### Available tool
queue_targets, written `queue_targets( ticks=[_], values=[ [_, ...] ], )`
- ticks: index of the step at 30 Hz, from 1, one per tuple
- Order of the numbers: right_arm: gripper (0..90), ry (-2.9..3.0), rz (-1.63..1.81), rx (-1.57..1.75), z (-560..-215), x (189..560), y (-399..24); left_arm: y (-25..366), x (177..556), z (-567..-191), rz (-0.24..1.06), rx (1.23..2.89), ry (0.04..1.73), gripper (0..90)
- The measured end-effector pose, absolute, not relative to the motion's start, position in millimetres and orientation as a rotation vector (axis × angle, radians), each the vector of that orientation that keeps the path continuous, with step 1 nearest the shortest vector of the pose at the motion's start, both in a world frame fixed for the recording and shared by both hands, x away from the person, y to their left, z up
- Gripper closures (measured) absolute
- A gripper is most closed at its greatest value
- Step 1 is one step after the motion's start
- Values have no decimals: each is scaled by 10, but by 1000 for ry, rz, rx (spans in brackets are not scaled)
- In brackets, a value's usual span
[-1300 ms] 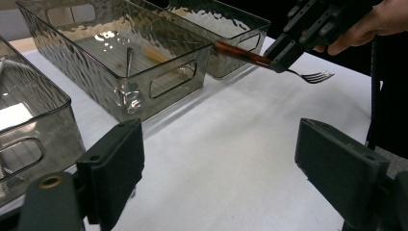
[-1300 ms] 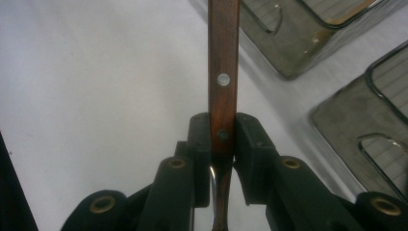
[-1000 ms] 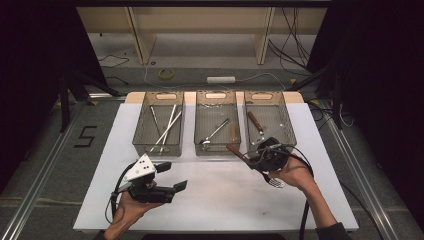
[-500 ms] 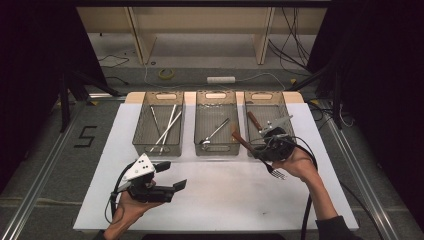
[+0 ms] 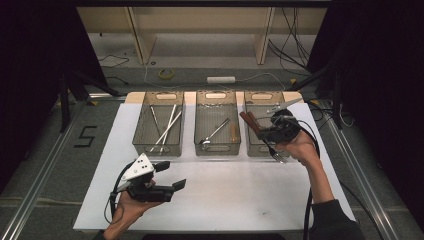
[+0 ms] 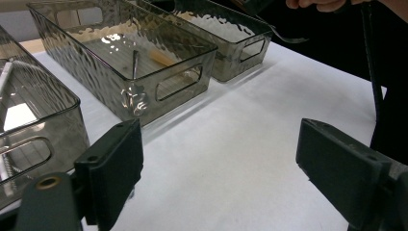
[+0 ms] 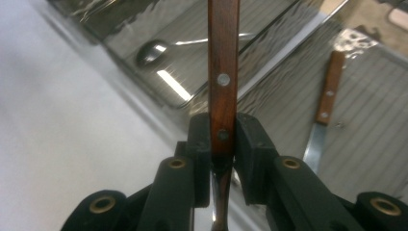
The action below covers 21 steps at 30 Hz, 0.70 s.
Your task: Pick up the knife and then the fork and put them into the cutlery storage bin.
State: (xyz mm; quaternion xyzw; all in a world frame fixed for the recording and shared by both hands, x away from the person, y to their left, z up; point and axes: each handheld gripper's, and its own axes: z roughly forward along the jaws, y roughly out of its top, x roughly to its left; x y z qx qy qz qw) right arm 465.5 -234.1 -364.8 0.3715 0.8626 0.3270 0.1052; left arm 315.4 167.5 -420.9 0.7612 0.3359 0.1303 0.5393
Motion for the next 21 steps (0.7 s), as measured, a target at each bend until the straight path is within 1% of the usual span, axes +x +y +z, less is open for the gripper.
queue_targets(
  ticks=[10, 21],
  values=[
    [780, 2468, 922, 1183, -3646, 4970, -2425, 1676, 3153, -4209, 311, 1810, 798, 162],
    [780, 2393, 899, 1249, -3593, 5200, -2464, 1682, 3155, -4208, 312, 1806, 799, 162]
  ],
)
